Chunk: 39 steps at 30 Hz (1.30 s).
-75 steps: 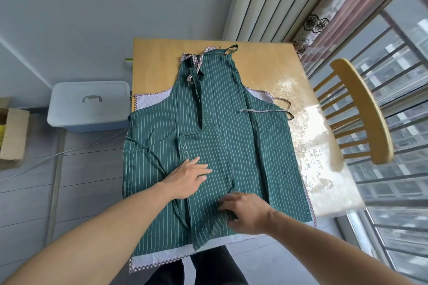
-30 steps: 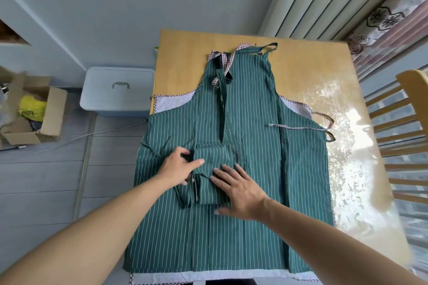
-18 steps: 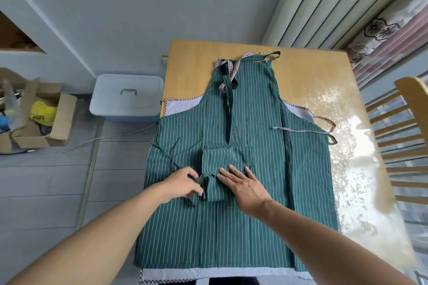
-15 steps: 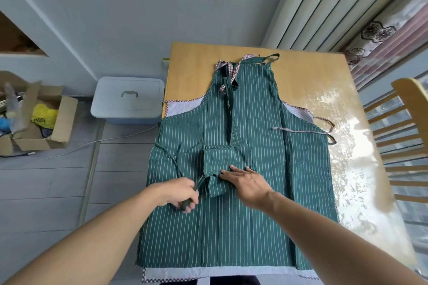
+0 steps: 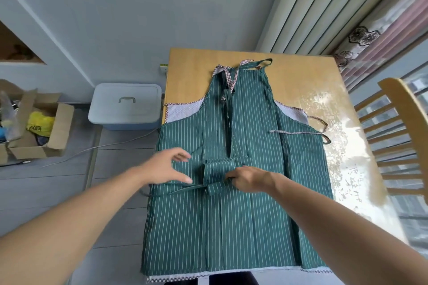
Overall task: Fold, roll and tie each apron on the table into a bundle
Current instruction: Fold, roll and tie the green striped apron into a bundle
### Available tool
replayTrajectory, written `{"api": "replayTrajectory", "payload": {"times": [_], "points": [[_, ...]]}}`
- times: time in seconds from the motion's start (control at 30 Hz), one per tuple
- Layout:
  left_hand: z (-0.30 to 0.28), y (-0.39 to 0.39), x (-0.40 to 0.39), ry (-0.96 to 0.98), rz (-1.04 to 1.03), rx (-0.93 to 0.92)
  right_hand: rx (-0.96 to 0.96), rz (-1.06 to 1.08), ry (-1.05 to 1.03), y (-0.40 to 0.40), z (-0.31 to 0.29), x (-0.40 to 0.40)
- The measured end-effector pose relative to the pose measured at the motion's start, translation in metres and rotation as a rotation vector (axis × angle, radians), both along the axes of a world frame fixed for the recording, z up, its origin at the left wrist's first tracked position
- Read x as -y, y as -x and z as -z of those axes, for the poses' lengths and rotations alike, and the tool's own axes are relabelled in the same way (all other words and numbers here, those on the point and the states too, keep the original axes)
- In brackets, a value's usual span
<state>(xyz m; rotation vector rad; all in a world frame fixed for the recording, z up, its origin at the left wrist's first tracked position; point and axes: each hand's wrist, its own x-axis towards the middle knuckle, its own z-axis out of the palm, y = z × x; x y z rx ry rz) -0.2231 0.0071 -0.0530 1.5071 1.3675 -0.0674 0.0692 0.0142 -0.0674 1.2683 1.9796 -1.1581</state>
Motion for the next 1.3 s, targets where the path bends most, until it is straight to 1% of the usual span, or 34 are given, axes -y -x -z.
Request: {"api": "replayTrajectory", "payload": {"times": [0.03,0.1,0.17,0.2,0.23,0.27,0.33,0.4,0.5,0.57,0.63,0.7,0.73,0.8,0.93,1.0,1.03,1.1,1.13,1.2,1.23,1.3], "points": [[0.002,-0.026,0.006,0.029,0.008,0.080,0.004,0.024,0.000,0.002,-0.001,-0.003],[0.016,-0.070,0.018,0.054,0.039,0.110,0.003,0.079,0.004,0.005,0.000,-0.012],[0.038,-0.091,0.024,-0.032,0.042,-0.032,-0.031,0.123,0.024,0.006,0.001,-0.018],[0.048,-0.095,0.024,-0.084,0.028,-0.121,-0.048,0.160,0.027,0.004,0.003,-0.021],[0.055,-0.094,0.022,-0.122,-0.007,-0.162,-0.072,0.207,0.018,-0.001,0.005,-0.024],[0.060,-0.091,0.019,-0.111,-0.064,-0.137,-0.096,0.266,0.011,-0.007,0.007,-0.027],[0.068,-0.087,0.009,-0.028,-0.172,-0.045,-0.104,0.420,0.002,-0.024,0.014,-0.030],[0.073,-0.085,0.002,-0.028,-0.176,-0.067,-0.067,0.588,-0.028,-0.039,0.023,-0.026],[0.076,-0.092,-0.006,-0.091,-0.166,-0.125,-0.020,0.735,-0.091,-0.049,0.036,-0.020],[0.078,-0.097,-0.011,-0.081,-0.201,-0.157,-0.007,0.804,-0.146,-0.049,0.040,-0.020],[0.079,-0.097,-0.014,-0.097,-0.283,-0.207,0.029,0.850,-0.186,-0.048,0.041,-0.021],[0.080,-0.095,-0.016,-0.122,-0.361,-0.238,0.085,0.851,-0.198,-0.044,0.043,-0.022],[0.080,-0.095,-0.017,-0.121,-0.365,-0.239,0.099,0.846,-0.188,-0.042,0.046,-0.023],[0.080,-0.099,-0.021,-0.135,-0.317,-0.243,0.071,0.885,-0.137,-0.038,0.047,-0.027],[0.080,-0.108,-0.027,-0.146,-0.185,-0.325,-0.044,1.065,0.011,-0.038,0.039,-0.028],[0.080,-0.110,-0.031,-0.131,-0.114,-0.369,-0.080,1.143,0.031,-0.043,0.043,-0.024],[0.081,-0.109,-0.033,-0.125,-0.087,-0.379,-0.122,1.163,0.052,-0.045,0.047,-0.021],[0.076,-0.111,-0.034,-0.124,-0.052,-0.370,-0.264,1.189,0.144,-0.050,0.045,-0.016],[0.075,-0.111,-0.034,-0.112,-0.043,-0.349,-0.319,1.192,0.204,-0.053,0.045,-0.013],[0.070,-0.108,-0.037,-0.024,-0.025,-0.284,-0.310,1.152,0.257,-0.053,0.043,-0.011],[0.066,-0.105,-0.038,0.063,-0.020,-0.239,-0.300,1.144,0.258,-0.053,0.044,-0.011],[0.059,-0.100,-0.039,0.249,-0.059,-0.119,-0.344,1.218,0.293,-0.052,0.046,-0.010]]}}
